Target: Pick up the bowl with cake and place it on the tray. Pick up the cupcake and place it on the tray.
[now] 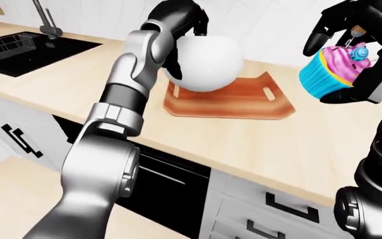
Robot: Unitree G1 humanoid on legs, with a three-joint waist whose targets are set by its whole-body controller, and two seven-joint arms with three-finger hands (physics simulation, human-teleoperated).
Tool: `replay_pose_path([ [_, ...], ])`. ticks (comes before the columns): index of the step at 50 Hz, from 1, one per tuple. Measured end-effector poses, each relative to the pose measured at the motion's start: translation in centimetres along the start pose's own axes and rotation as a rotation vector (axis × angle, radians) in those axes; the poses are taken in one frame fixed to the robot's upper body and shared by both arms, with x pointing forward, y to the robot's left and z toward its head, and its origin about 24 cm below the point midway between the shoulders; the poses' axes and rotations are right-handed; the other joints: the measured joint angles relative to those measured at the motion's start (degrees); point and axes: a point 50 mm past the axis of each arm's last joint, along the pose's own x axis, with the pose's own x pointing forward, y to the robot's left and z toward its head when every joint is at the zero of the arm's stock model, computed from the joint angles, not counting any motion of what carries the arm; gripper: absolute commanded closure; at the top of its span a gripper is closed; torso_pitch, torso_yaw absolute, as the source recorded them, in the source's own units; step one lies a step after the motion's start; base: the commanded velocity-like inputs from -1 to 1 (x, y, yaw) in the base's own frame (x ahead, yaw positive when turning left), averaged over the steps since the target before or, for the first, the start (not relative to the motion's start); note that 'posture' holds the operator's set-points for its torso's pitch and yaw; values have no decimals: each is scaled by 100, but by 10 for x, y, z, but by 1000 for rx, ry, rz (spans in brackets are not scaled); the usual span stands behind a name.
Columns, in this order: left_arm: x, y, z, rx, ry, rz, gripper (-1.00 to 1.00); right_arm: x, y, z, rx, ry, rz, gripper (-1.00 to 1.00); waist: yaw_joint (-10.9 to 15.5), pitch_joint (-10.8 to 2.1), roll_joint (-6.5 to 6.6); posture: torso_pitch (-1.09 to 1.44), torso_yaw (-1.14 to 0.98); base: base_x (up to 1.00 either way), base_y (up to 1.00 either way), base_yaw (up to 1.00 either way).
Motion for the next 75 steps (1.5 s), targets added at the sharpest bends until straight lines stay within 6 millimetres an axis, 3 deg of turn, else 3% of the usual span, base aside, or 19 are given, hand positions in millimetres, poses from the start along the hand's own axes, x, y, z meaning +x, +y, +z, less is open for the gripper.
replay_pose_path([
  [5, 0, -7, 0, -9, -10, -15, 100, 0, -1, 0, -1, 0, -7, 100, -24, -138, 9, -23, 0, 0, 0, 0],
  [12, -1, -14, 5, -22, -31, -34, 100, 0, 0, -1, 0, -1, -5, 100, -46, -222, 16, -23, 0, 0, 0, 0],
  [24, -5, -38, -5, -15, -3, -105, 100, -1, 4, -5, 5, 7, -1, 100, -71, -262, 25, -23, 0, 0, 0, 0],
  [44, -9, -53, -13, -7, 12, -138, 100, -1, 6, -7, 9, 10, 1, 100, -93, -322, 26, -23, 0, 0, 0, 0],
  [49, -11, -54, -15, -1, 12, -127, 92, -2, 6, -7, 9, 12, 2, 100, -102, -344, 33, -23, 0, 0, 0, 0],
  [51, -11, -55, -16, 1, 12, -124, 78, -2, 5, -7, 9, 11, 0, 100, -107, -352, 35, -23, 0, 0, 0, 0],
  [52, -12, -55, -17, 1, 12, -124, 56, -2, 5, -7, 8, 11, -1, 100, -109, -357, 35, -23, 0, 0, 0, 0],
  [58, -14, -61, -19, 11, 17, -131, 42, -2, 3, -7, 7, 11, -5, 100, -117, -376, 39, -23, 0, 0, 0, 0],
  [61, -14, -61, -20, 18, 19, -127, 29, -3, 2, -7, 8, 11, -6, 100, -118, -380, 37, -23, 0, 0, 0, 0],
  [63, -15, -63, -20, 26, 19, -129, 10, -3, 3, -6, 7, 10, -5, 100, -121, -383, 36, -23, 0, 0, 0, 0],
  [67, -17, -69, -22, 29, 16, -119, -5, -3, 5, -7, 8, 10, -1, 100, -129, -393, 40, -23, 0, 0, 0, 0],
  [69, -18, -72, -23, 28, 17, -113, -40, -2, 5, -7, 8, 12, 1, 100, -131, -396, 45, -23, 0, 0, 0, 0],
  [75, -21, -76, -25, 28, 12, -73, -51, -2, 7, -8, 9, 13, 5, 100, -126, -433, 54, -23, 0, 0, 0, 0],
])
